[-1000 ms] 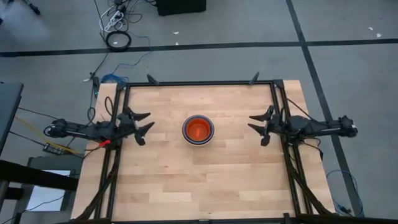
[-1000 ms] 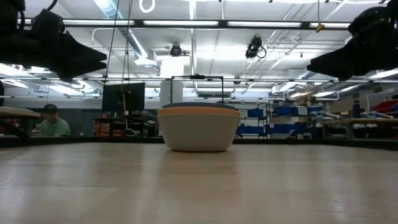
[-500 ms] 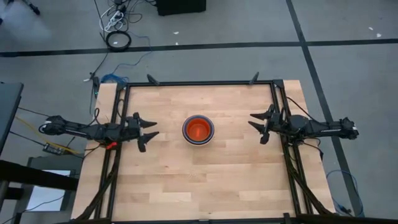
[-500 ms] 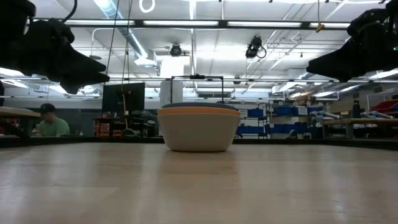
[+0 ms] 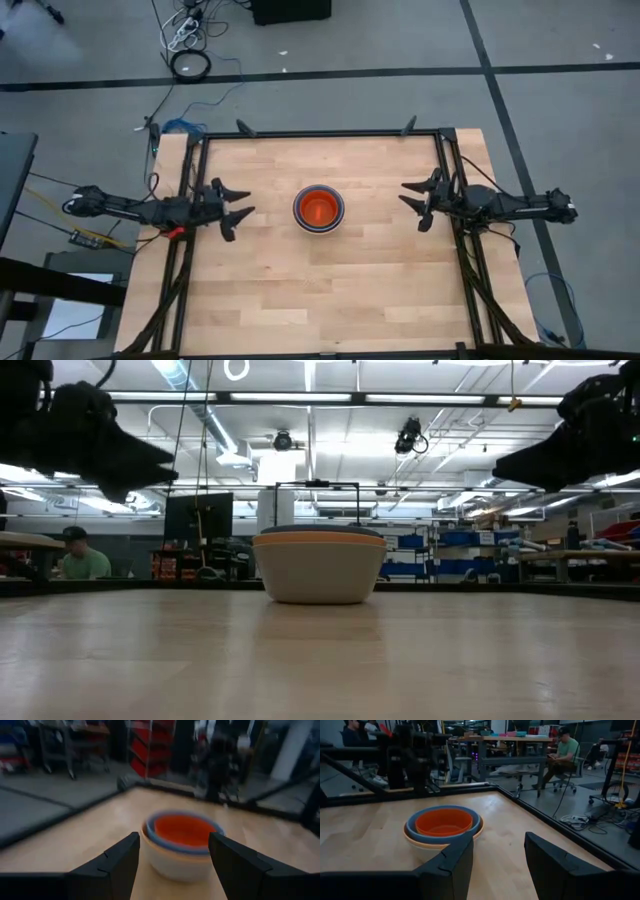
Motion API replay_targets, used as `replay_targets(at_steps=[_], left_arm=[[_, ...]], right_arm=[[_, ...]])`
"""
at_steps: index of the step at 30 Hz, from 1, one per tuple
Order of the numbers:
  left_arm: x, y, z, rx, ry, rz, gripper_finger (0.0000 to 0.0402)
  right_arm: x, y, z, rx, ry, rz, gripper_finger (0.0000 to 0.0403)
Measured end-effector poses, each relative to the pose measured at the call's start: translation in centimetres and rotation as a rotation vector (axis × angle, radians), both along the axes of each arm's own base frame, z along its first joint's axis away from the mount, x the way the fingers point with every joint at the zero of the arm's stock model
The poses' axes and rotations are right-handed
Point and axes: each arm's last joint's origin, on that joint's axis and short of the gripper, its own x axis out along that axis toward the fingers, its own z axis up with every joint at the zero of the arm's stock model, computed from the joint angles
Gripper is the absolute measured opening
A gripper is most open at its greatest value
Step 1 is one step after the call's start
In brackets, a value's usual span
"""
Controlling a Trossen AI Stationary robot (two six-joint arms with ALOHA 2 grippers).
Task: Nest bowls inside each other
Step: Return to Home Position
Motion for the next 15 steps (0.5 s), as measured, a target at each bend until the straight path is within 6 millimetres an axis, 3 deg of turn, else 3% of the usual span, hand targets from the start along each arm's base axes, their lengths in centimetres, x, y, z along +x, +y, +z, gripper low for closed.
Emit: replay_targets(at_steps=[10, 15], left_arm=[[-0.8, 0.5, 2.3, 0.026, -0.22, 0.151, 0.0245], [-1.6, 0.7, 2.5, 0.085, -0.223, 0.161, 0.0245]], right_arm=[[0.4, 0.0, -0.5, 0.039, 0.051, -0.01, 0.0166], [0.7, 0.0, -0.9, 0.044, 0.09, -0.013, 0.0166]])
